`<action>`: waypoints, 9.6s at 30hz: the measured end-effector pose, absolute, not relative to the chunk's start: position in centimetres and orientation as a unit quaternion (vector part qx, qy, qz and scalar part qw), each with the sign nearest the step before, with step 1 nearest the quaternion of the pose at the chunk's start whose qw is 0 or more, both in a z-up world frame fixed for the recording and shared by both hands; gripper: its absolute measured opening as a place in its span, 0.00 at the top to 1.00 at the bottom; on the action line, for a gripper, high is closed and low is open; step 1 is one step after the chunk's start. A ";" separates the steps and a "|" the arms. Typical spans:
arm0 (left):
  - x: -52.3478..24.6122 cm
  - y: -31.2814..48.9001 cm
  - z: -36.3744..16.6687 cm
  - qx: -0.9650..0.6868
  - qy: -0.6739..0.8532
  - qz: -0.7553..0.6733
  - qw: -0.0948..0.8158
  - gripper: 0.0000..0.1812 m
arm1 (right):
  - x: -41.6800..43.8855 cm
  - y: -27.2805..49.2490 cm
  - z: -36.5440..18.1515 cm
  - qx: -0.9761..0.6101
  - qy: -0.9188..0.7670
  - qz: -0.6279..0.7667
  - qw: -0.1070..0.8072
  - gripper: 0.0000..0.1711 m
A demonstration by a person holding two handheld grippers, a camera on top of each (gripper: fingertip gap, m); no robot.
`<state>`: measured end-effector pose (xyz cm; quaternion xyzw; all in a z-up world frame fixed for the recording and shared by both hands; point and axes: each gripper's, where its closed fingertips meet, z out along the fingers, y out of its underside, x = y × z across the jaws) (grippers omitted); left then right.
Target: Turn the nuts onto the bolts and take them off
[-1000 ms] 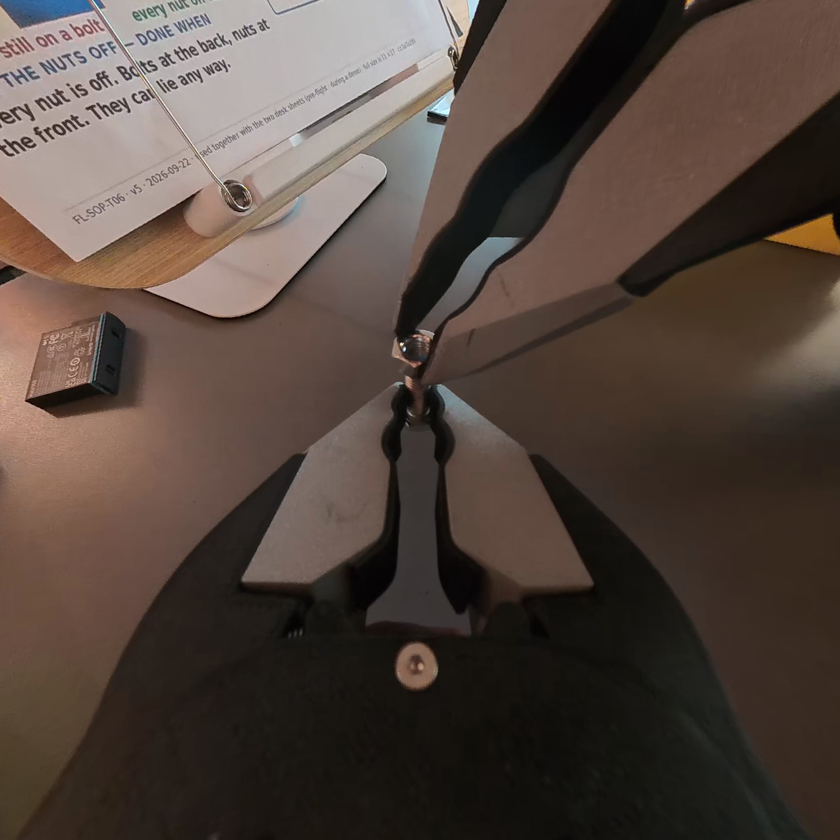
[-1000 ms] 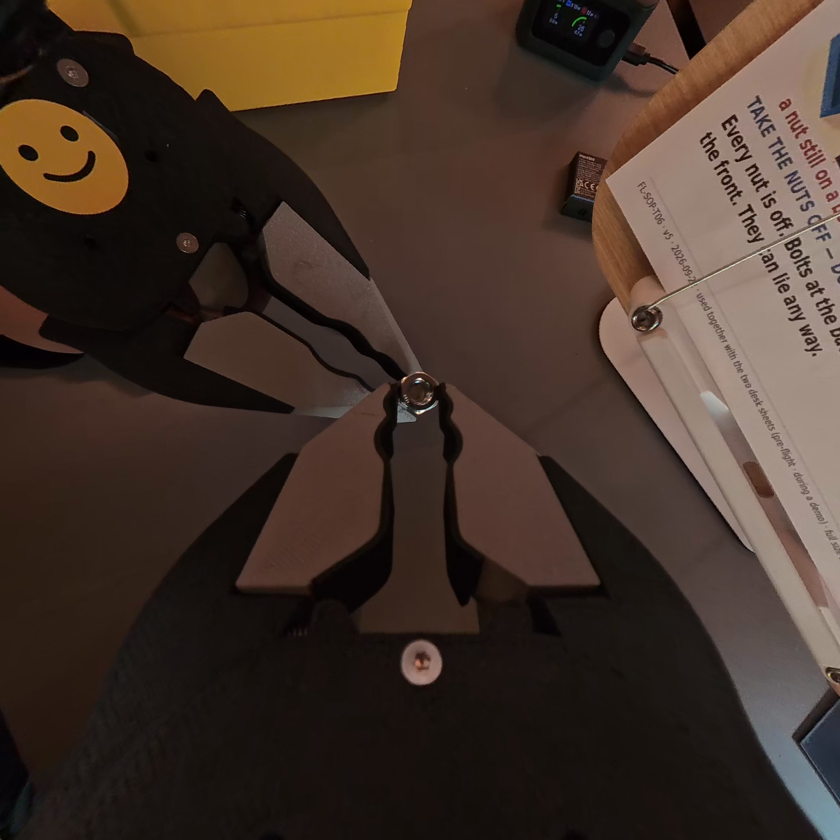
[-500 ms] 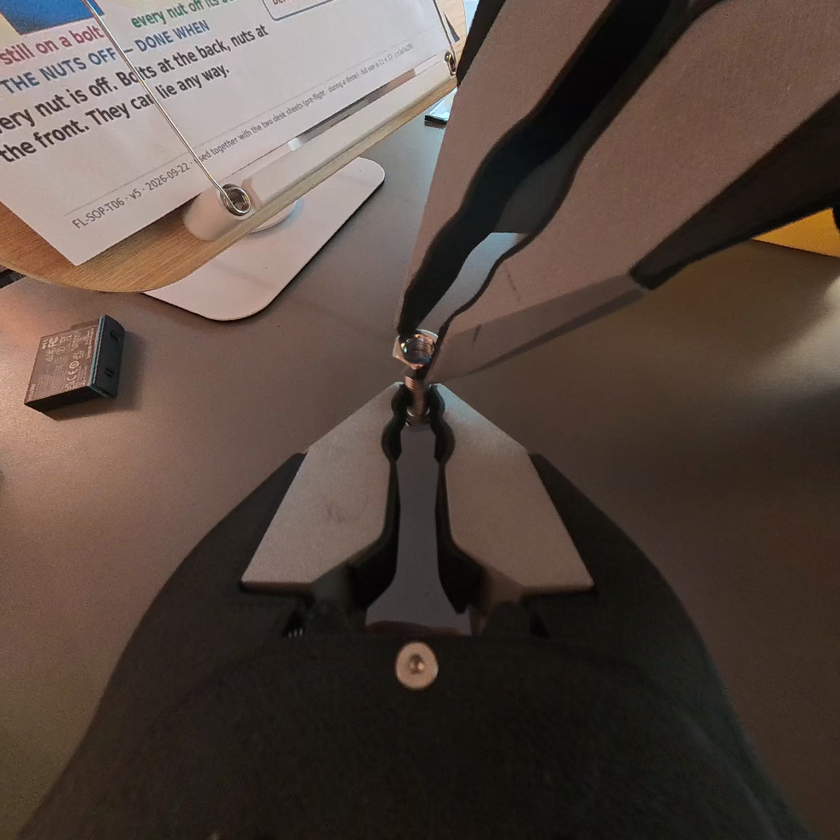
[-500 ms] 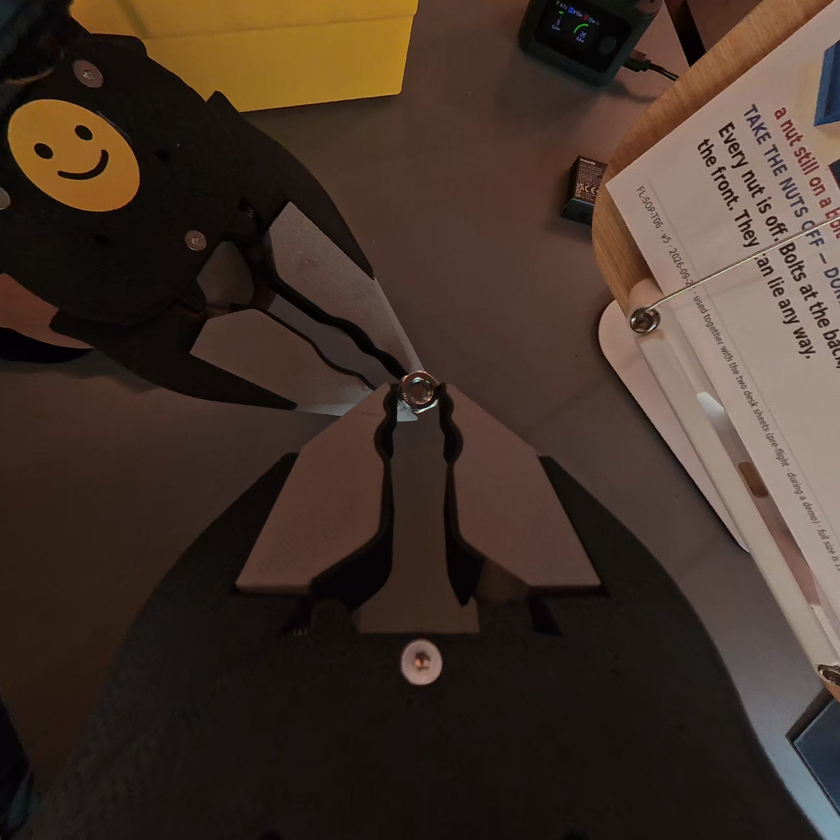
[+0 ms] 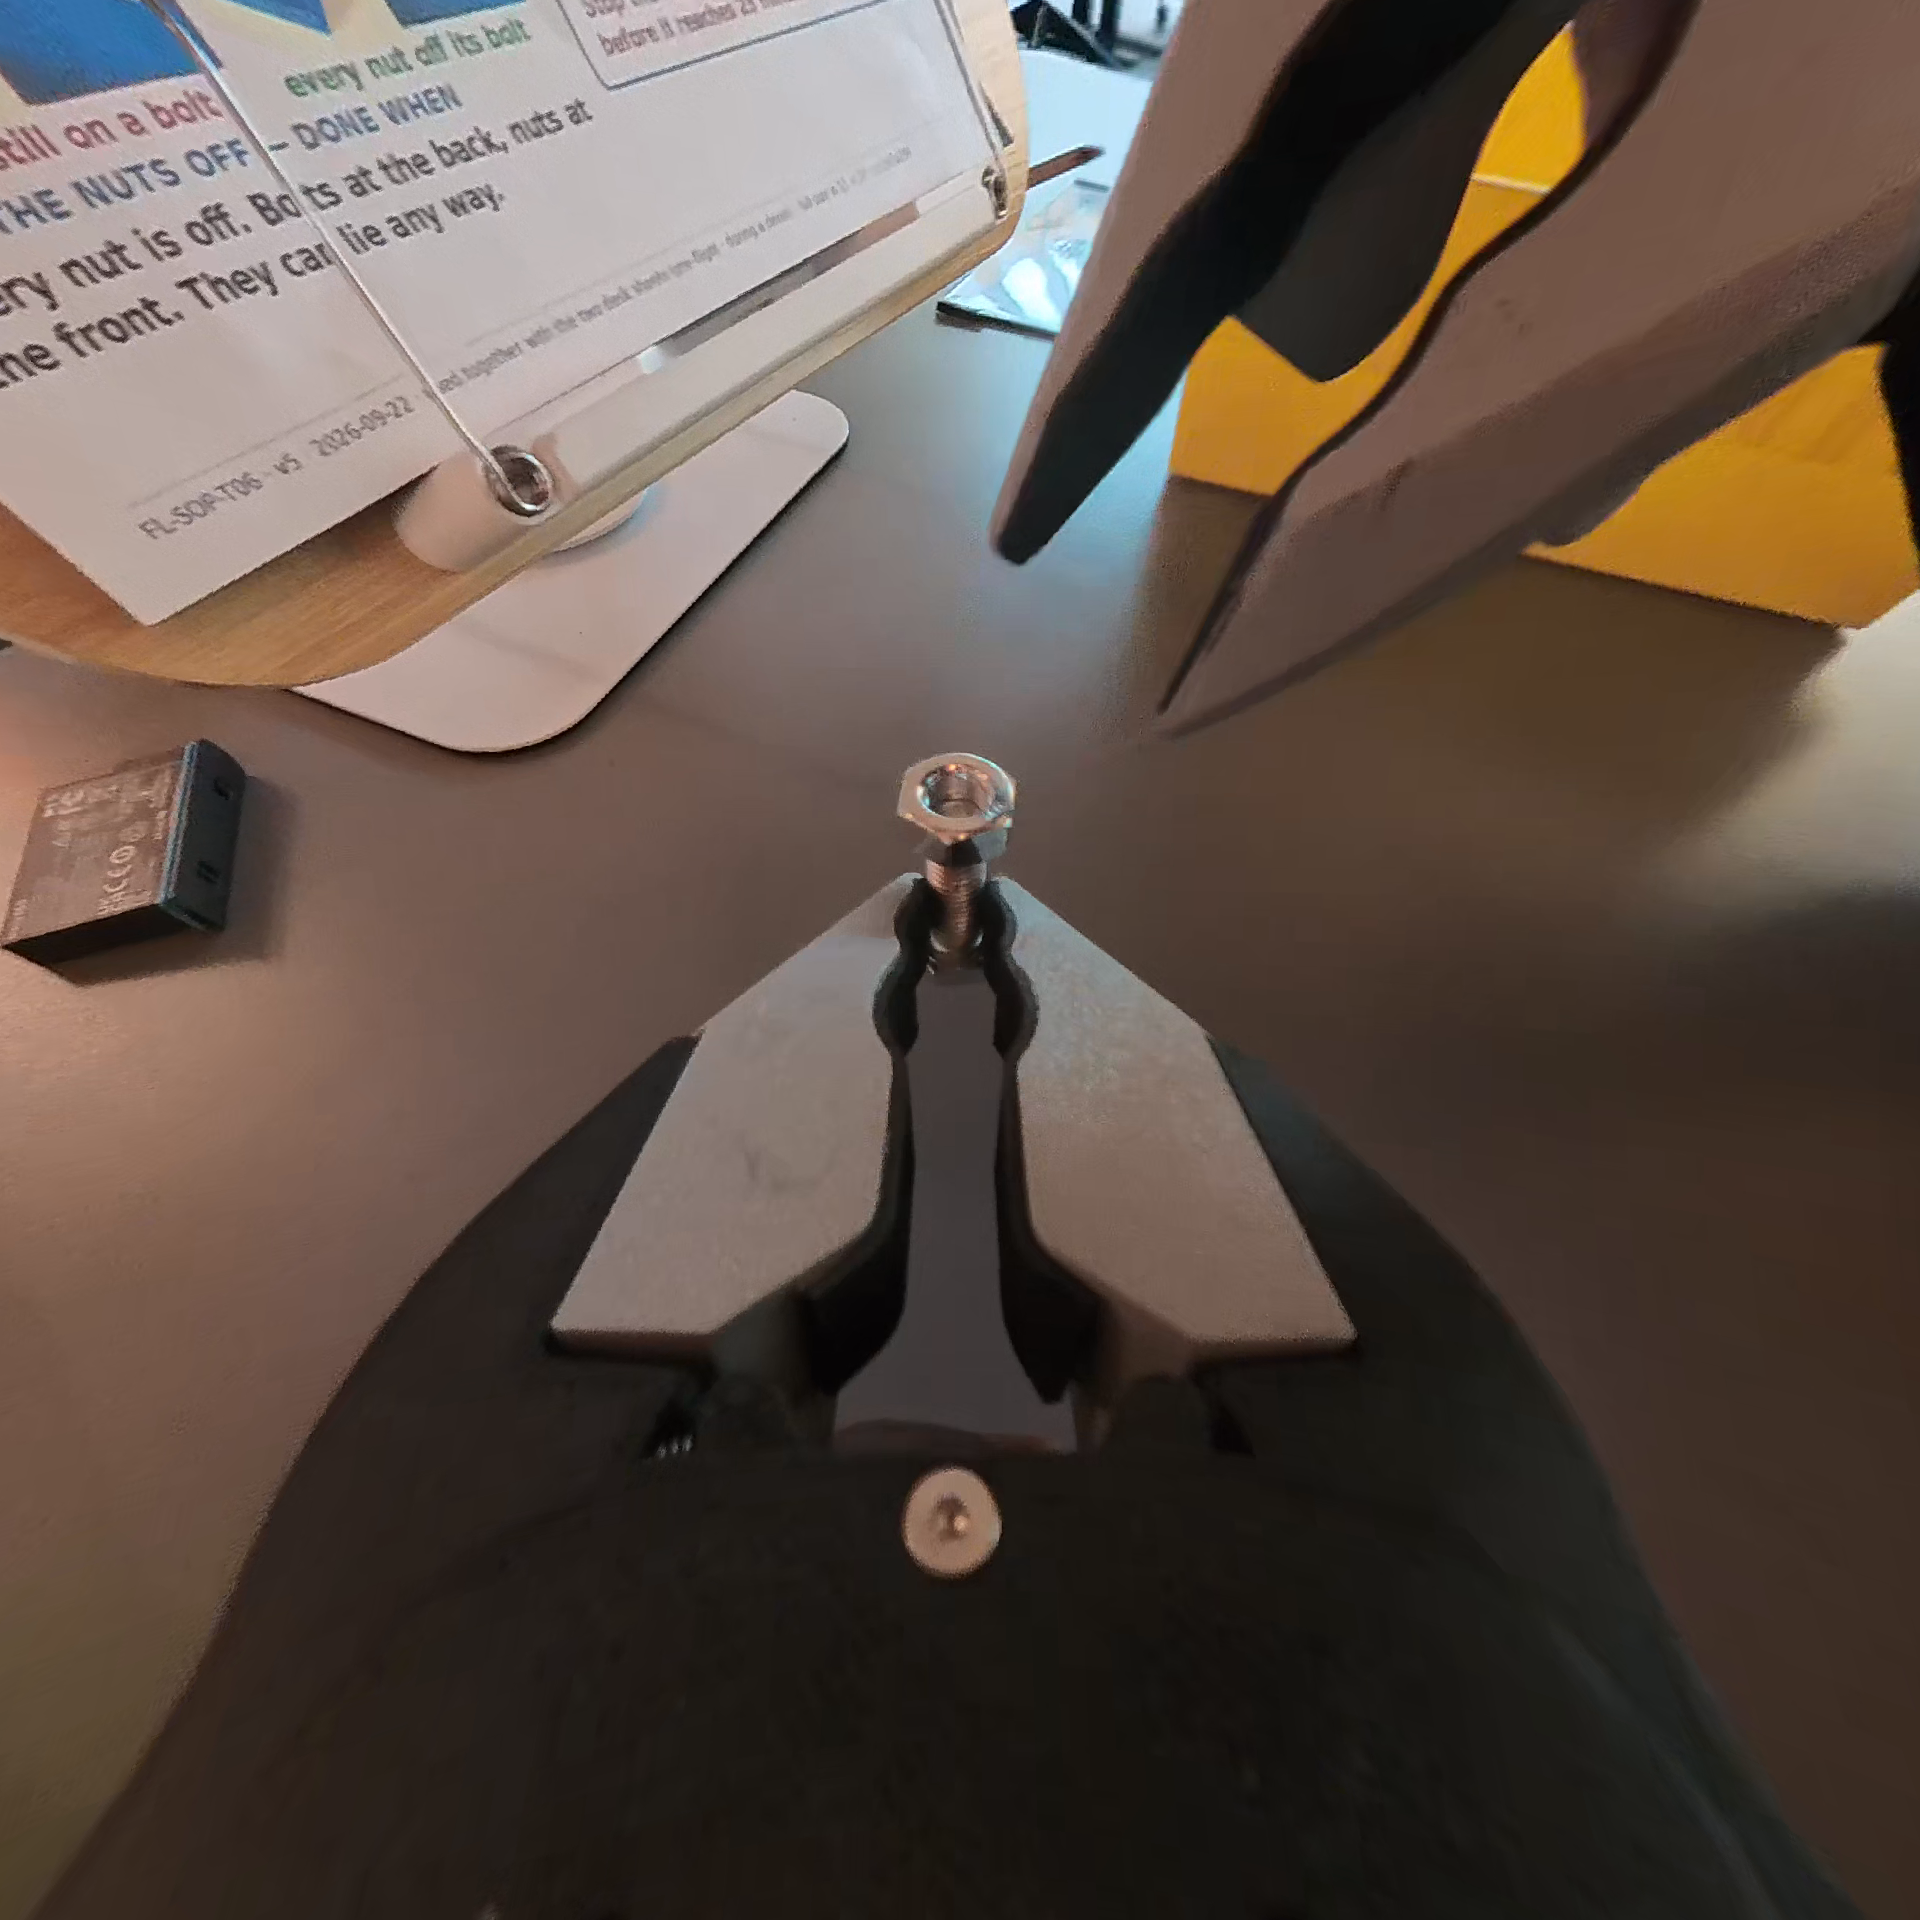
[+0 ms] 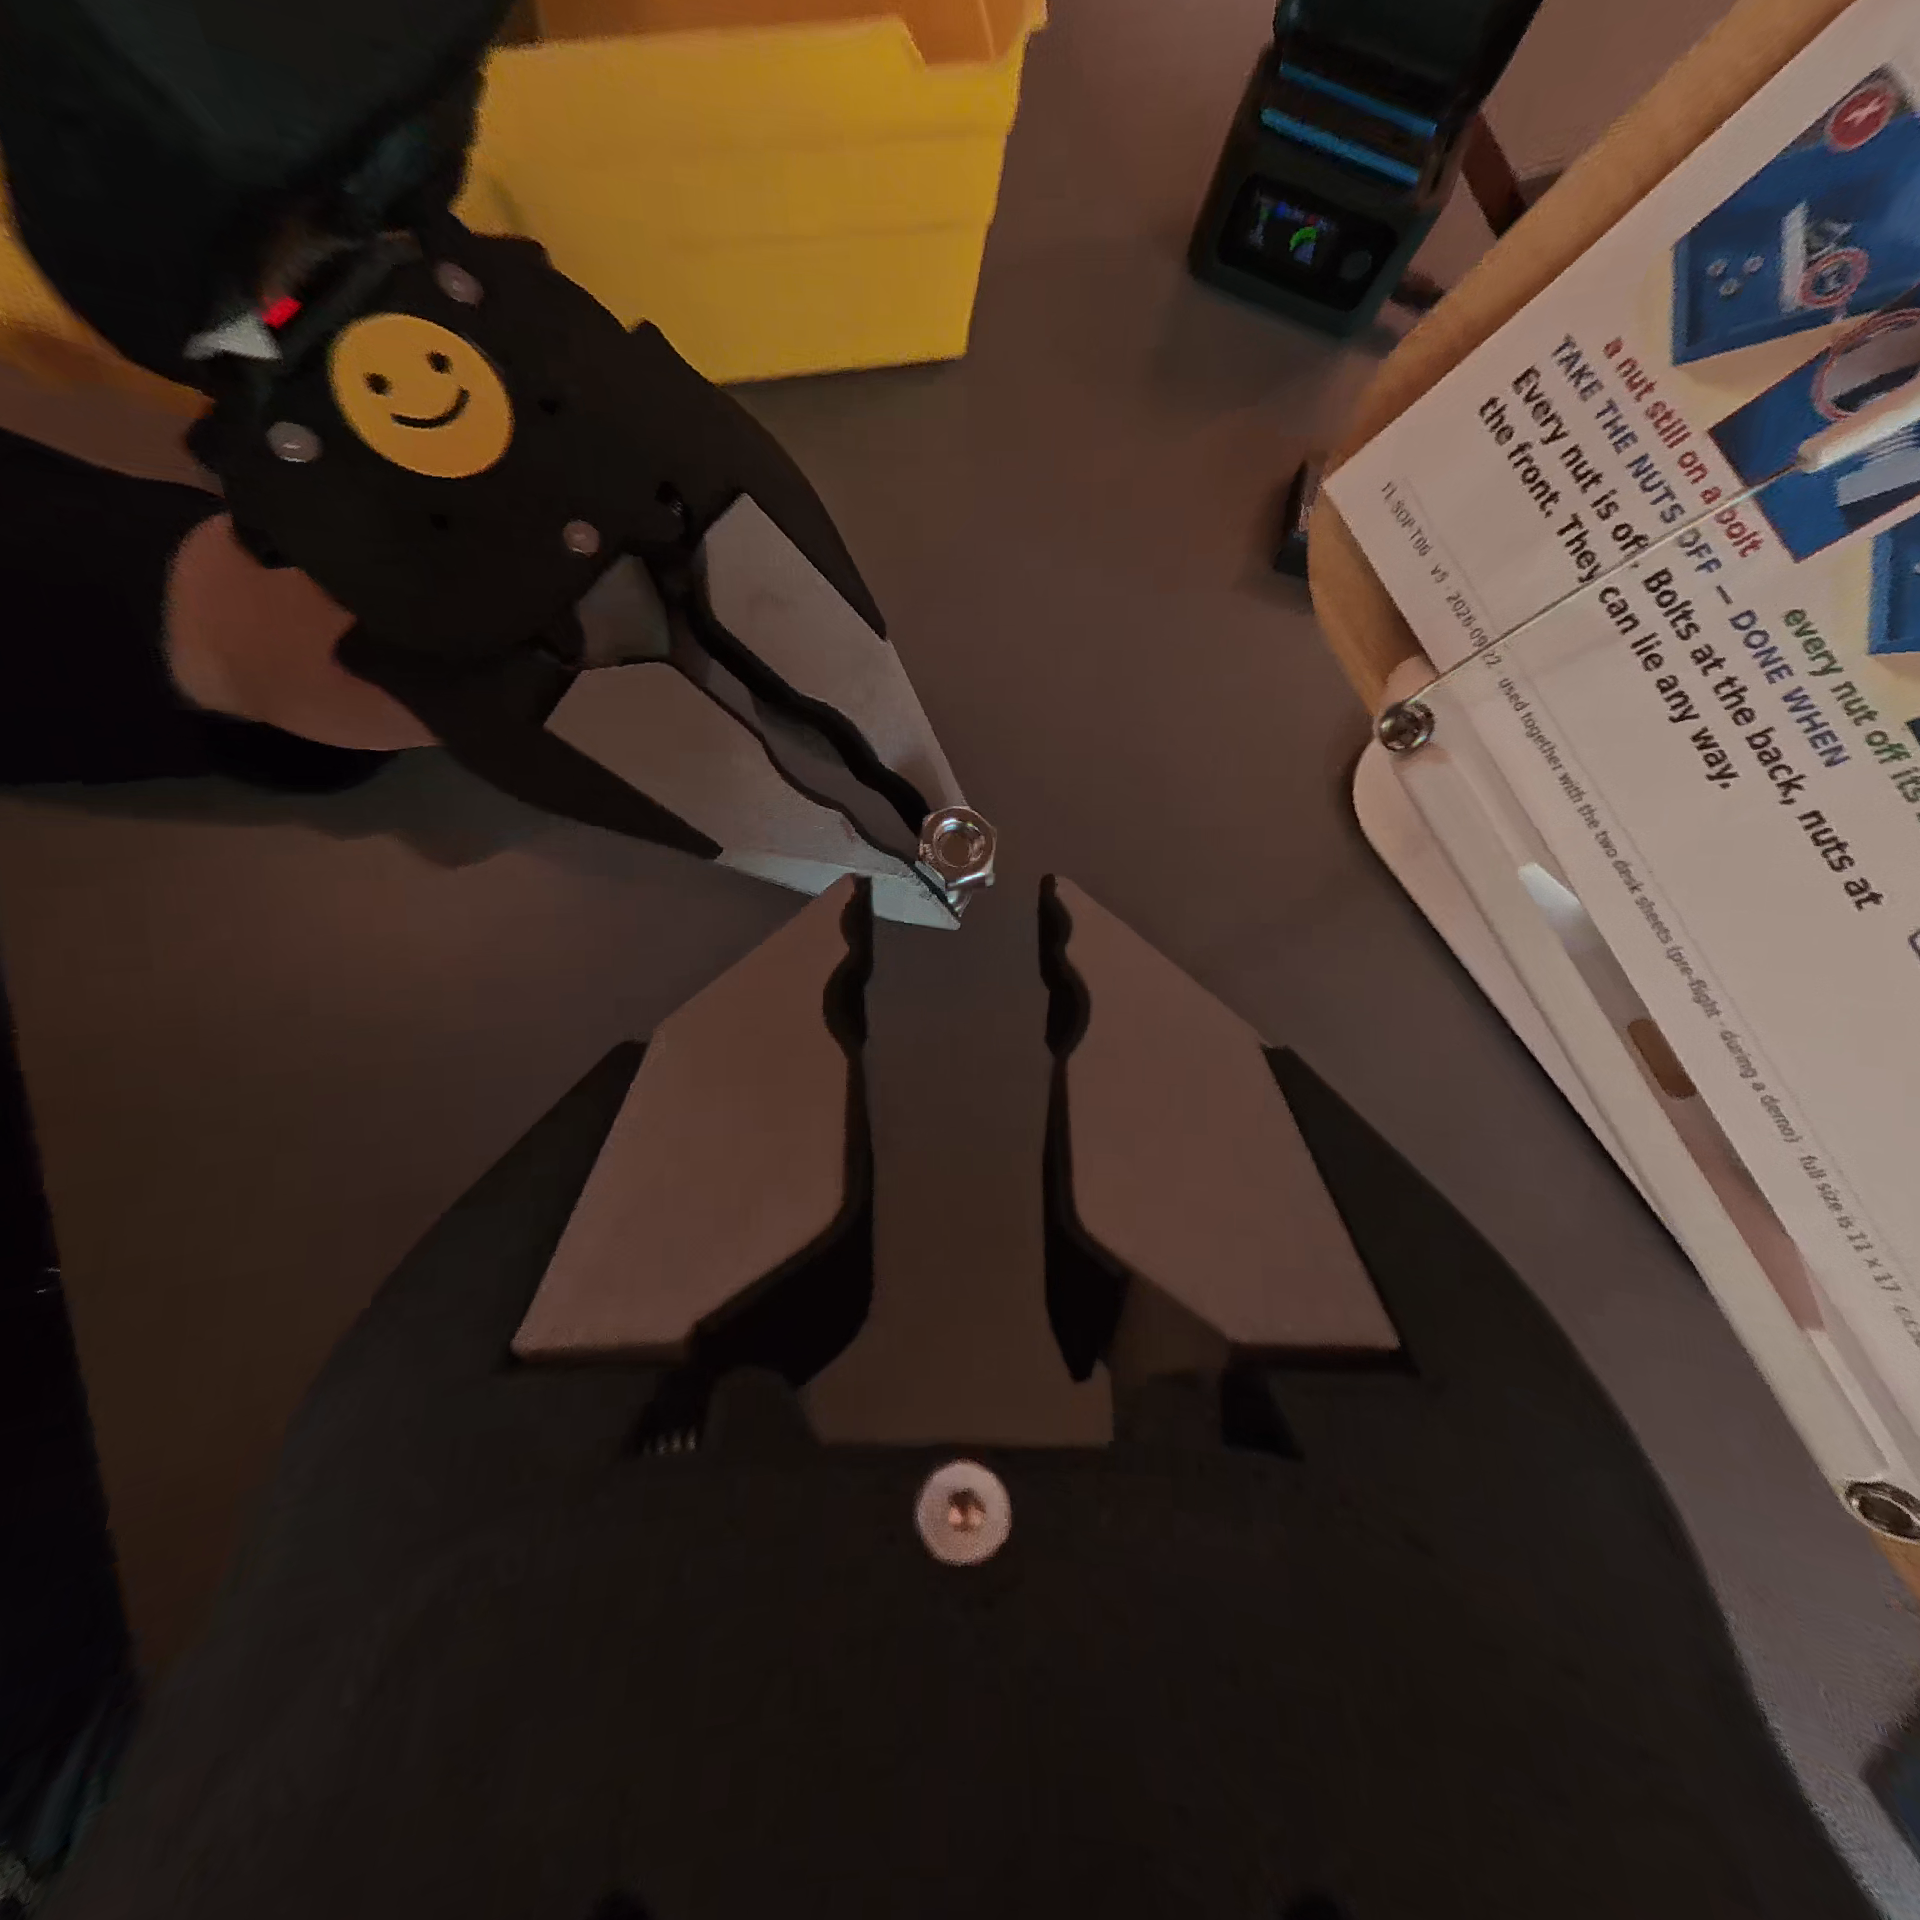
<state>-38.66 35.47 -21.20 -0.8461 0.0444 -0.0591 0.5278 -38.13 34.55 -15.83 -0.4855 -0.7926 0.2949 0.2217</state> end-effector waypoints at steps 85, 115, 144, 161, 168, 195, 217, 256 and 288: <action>-27.5 33.2 -21.4 -0.804 0.268 -0.191 0.496 0.96 | -29.1 31.3 -18.1 -0.308 -0.792 0.500 0.168 0.92; -29.8 34.8 -22.5 -0.838 0.199 -0.106 0.497 0.96 | -31.3 33.0 -19.3 -0.385 -0.785 0.437 0.212 0.92; -30.7 34.8 -21.1 -0.822 0.182 -0.126 0.524 0.96 | -31.0 32.3 -18.2 -0.367 -0.751 0.525 0.160 0.79; -31.3 34.9 -21.2 -0.826 0.169 -0.121 0.524 0.96 | -31.2 32.6 -18.2 -0.373 -0.753 0.512 0.177 0.78; -31.2 34.9 -20.8 -0.822 0.173 -0.124 0.528 0.96 | -31.3 33.3 -17.2 -0.379 -0.734 0.531 0.188 0.79; -32.5 34.9 -19.2 -0.807 0.143 -0.118 0.560 0.96 | -30.7 33.3 -15.2 -0.356 -0.712 0.572 0.196 0.83; -30.9 35.1 -20.4 -0.815 0.144 -0.153 0.539 0.96 | -32.1 32.7 -15.5 -0.384 -0.685 0.592 0.181 0.74; -32.0 34.9 -19.5 -0.801 0.122 -0.203 0.549 0.96 | -32.7 33.5 -16.1 -0.403 -0.685 0.571 0.205 0.66; -30.6 34.5 -19.4 -0.794 0.133 -0.268 0.529 0.90 | -32.5 33.5 -17.3 -0.413 -0.708 0.538 0.199 0.92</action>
